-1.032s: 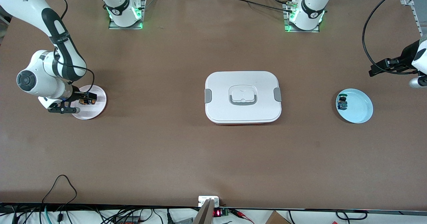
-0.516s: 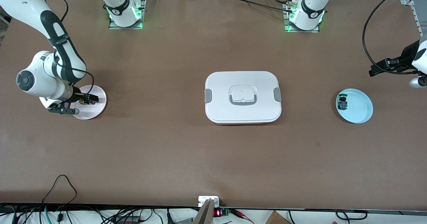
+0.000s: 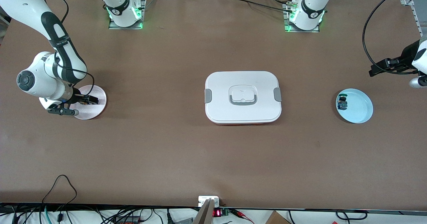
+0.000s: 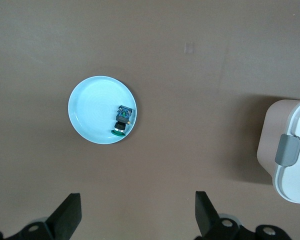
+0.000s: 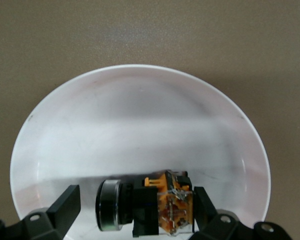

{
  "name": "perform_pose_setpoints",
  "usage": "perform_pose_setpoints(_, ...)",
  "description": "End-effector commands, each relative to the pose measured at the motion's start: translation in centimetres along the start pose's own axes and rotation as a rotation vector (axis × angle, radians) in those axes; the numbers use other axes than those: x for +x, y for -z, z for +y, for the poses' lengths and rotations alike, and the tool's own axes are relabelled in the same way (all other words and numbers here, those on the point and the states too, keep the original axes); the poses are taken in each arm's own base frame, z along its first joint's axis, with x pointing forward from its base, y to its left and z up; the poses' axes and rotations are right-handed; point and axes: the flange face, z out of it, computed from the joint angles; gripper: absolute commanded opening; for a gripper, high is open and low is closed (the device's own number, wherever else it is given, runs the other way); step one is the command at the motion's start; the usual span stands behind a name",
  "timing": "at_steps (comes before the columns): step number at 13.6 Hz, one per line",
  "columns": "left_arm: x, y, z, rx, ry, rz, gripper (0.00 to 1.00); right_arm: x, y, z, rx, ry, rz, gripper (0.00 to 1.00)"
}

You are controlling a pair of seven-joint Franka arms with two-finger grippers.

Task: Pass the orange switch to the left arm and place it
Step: 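Close the right gripper on the orange switch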

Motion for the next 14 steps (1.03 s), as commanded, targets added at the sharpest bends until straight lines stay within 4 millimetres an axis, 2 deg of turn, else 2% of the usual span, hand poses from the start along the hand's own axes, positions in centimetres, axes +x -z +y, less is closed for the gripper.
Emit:
perform_pose_setpoints(1, 0.20, 0.69, -0.07, -0.008, 0.001, 0.013, 1.00, 0.37, -0.13, 0.27, 0.012, 0.038, 0.008, 1.00)
perform_pose_setpoints(10, 0.27, 0.60, -0.42, -0.008, 0.008, 0.012, 1.00, 0.28, -0.74, 0.87, 0.017, 0.062, 0.003, 1.00)
perform_pose_setpoints(11, 0.27, 0.60, -0.42, -0.008, 0.008, 0.012, 1.00, 0.28, -0.74, 0.87, 0.017, 0.061, 0.003, 0.95)
perform_pose_setpoints(12, 0.27, 0.60, -0.42, -0.008, 0.008, 0.012, 1.00, 0.23, -0.71, 0.86, 0.017, 0.071, -0.001, 0.61)
perform_pose_setpoints(14, 0.29, 0.69, -0.42, -0.009, 0.008, 0.015, 1.00, 0.24, -0.56, 0.77, 0.018, 0.083, -0.001, 0.28)
